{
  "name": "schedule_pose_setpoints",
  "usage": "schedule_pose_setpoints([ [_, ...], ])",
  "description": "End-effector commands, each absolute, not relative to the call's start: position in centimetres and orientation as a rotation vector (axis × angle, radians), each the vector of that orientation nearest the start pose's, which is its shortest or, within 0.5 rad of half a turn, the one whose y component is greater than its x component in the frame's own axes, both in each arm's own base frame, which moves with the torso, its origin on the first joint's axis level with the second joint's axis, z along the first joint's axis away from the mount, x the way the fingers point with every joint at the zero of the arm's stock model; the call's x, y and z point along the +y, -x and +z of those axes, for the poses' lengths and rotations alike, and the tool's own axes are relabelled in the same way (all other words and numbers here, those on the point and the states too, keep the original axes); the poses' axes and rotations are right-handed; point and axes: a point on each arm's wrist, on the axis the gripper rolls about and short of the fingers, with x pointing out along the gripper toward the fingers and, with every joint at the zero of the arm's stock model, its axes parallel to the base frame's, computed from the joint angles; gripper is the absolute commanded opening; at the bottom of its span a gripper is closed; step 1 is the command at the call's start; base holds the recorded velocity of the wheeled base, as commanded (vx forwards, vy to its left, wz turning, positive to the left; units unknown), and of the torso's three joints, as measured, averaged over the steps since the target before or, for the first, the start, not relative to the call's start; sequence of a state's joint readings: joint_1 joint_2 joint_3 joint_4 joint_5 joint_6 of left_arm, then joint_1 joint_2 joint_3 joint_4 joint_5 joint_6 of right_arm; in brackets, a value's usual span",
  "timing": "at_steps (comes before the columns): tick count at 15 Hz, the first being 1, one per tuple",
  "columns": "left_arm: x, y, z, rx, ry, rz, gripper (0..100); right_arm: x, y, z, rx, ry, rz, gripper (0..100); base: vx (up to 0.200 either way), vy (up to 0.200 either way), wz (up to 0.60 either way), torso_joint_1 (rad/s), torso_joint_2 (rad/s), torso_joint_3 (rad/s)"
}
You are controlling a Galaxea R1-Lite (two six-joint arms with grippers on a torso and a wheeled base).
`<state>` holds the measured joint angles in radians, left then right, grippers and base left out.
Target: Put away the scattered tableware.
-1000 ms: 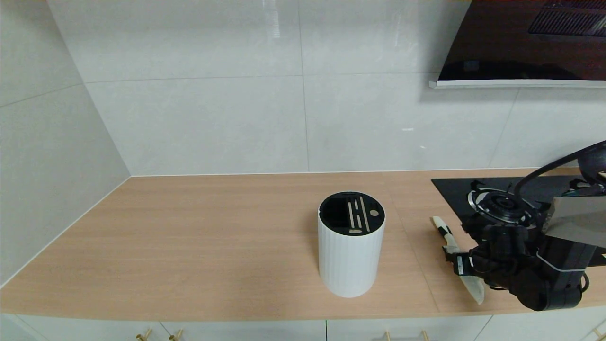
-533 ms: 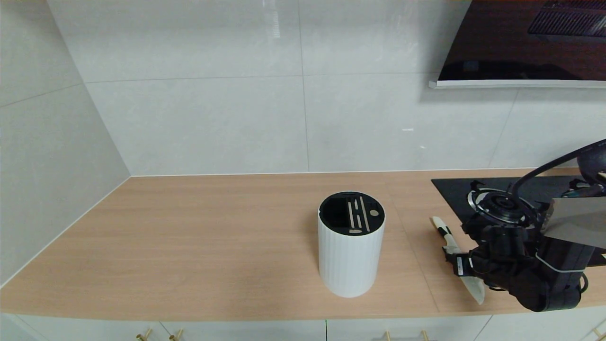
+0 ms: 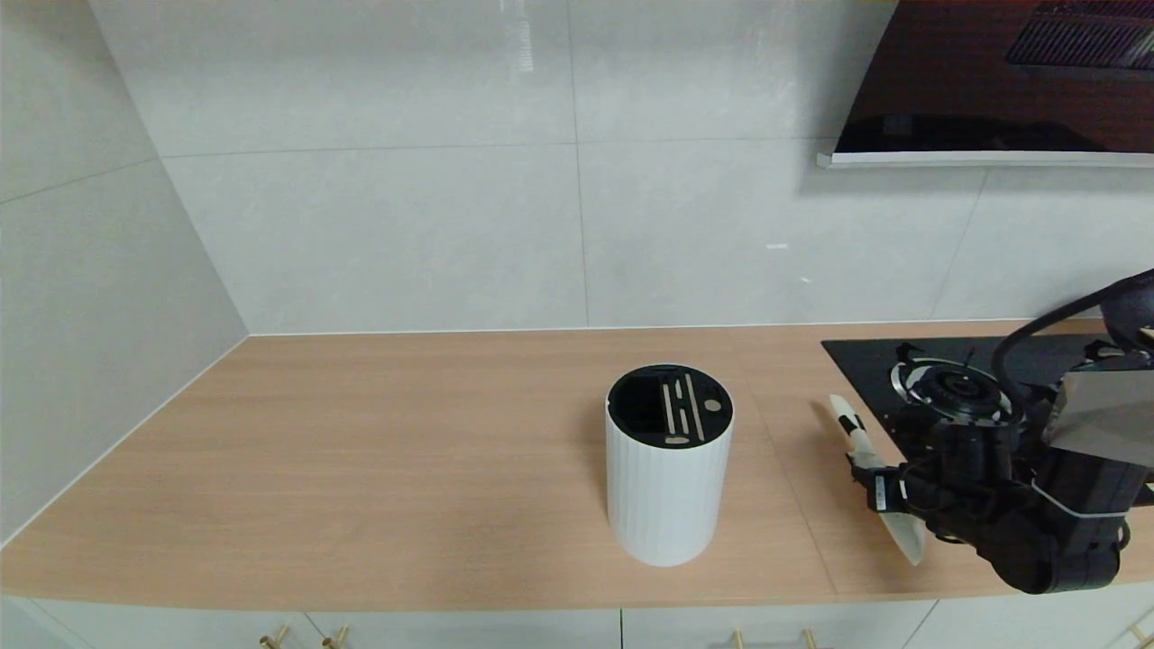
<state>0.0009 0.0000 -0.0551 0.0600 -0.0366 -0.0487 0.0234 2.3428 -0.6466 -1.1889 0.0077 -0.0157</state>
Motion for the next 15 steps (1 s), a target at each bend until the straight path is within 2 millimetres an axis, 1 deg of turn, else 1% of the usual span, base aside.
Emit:
schedule_pose_setpoints([
  [1,-0.1,2.7,8.5,0.005,0.049,-0.035,100,0.9,-34.7,0.9,0.442,0.02,0.031,0,0.0,0.0,0.0,0.0,0.0,0.0],
  [5,-0.1,2.7,8.5,0.005,0.04,-0.035,100,1.1,-33.5,4.7,0.356,0.021,0.036,0,0.0,0.0,0.0,0.0,0.0,0.0],
  [8,-0.1,2.7,8.5,0.005,0.012,-0.035,100,2.7,-31.8,8.5,0.315,0.026,0.073,0,0.0,0.0,0.0,0.0,0.0,0.0],
  [9,-0.1,2.7,8.5,0.003,0.005,-0.034,100,3.0,-31.3,9.3,0.305,0.022,0.081,0,0.0,0.0,0.0,0.0,0.0,0.0],
  [10,-0.1,2.9,9.0,-0.014,0.0,-0.035,100,3.9,-30.4,11.1,0.276,0.015,0.098,0,0.0,0.0,0.0,0.0,0.0,0.0],
  [11,-0.1,3.5,10.5,-0.069,0.003,-0.037,100,4.9,-29.0,13.1,0.246,0.013,0.102,0,0.0,0.0,0.0,0.0,0.0,0.0],
  [12,-0.1,3.8,11.6,-0.097,0.003,-0.04,100,5.8,-28.0,14.6,0.224,0.017,0.117,0,0.0,0.0,0.0,0.0,0.0,0.0],
  [13,-0.1,3.4,13.7,-0.054,-0.009,-0.064,100,7.3,-26.2,17.5,0.18,0.017,0.179,0,0.0,0.0,0.0,0.0,0.0,0.0],
  [14,-0.2,2.7,15.4,-0.022,-0.024,-0.089,100,8.1,-25.8,19.2,0.151,0.014,0.213,0,0.0,0.0,0.0,0.0,0.0,0.0],
  [15,-0.3,1.5,17.9,0.007,-0.027,-0.124,100,9.2,-24.9,21.1,0.134,0.014,0.262,0,0.0,0.0,0.0,0.0,0.0,0.0],
])
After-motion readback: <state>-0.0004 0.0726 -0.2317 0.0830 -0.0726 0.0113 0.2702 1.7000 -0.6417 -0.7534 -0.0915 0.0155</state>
